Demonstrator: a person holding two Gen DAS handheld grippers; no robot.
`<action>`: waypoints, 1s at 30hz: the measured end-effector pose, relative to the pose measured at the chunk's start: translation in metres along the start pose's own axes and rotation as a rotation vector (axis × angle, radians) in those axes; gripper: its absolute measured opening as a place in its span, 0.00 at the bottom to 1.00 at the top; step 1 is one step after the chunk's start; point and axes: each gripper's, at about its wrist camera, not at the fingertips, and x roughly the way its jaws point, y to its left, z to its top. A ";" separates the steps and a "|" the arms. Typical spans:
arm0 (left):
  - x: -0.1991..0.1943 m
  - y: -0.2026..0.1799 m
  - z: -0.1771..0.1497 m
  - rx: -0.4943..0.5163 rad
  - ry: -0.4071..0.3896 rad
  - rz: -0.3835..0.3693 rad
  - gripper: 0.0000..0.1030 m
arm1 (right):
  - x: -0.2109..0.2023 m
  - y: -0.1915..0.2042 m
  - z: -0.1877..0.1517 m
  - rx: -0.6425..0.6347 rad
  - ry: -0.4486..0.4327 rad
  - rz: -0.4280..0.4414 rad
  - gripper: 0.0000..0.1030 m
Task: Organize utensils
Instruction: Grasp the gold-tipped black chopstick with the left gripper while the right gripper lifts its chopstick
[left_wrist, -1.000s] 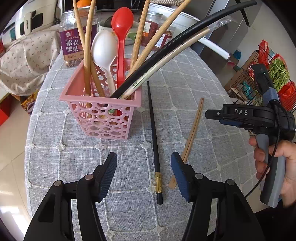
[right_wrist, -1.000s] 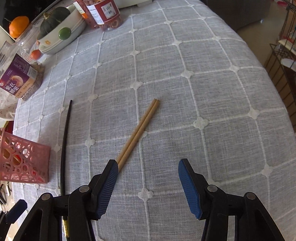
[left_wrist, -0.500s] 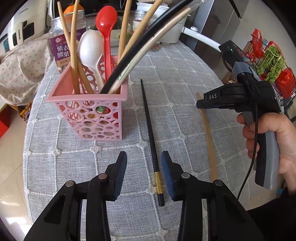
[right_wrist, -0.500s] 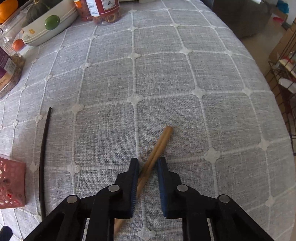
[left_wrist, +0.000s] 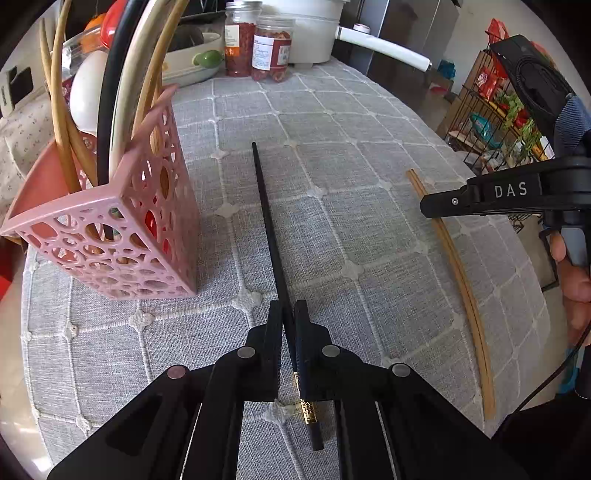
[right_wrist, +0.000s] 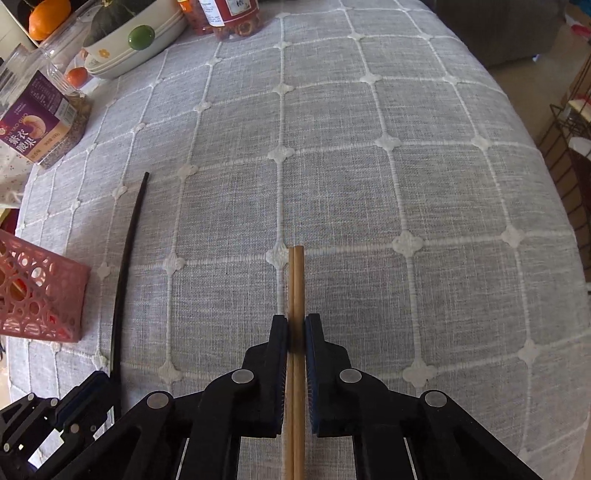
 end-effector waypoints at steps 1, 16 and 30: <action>-0.001 0.000 -0.002 0.006 0.014 -0.015 0.05 | -0.003 -0.001 -0.002 -0.003 0.000 0.007 0.07; -0.048 -0.017 -0.014 0.152 0.049 -0.014 0.02 | -0.027 -0.019 -0.022 -0.020 0.015 0.053 0.07; 0.001 -0.029 0.009 0.160 0.018 0.106 0.26 | -0.023 -0.024 -0.022 -0.027 0.025 0.061 0.07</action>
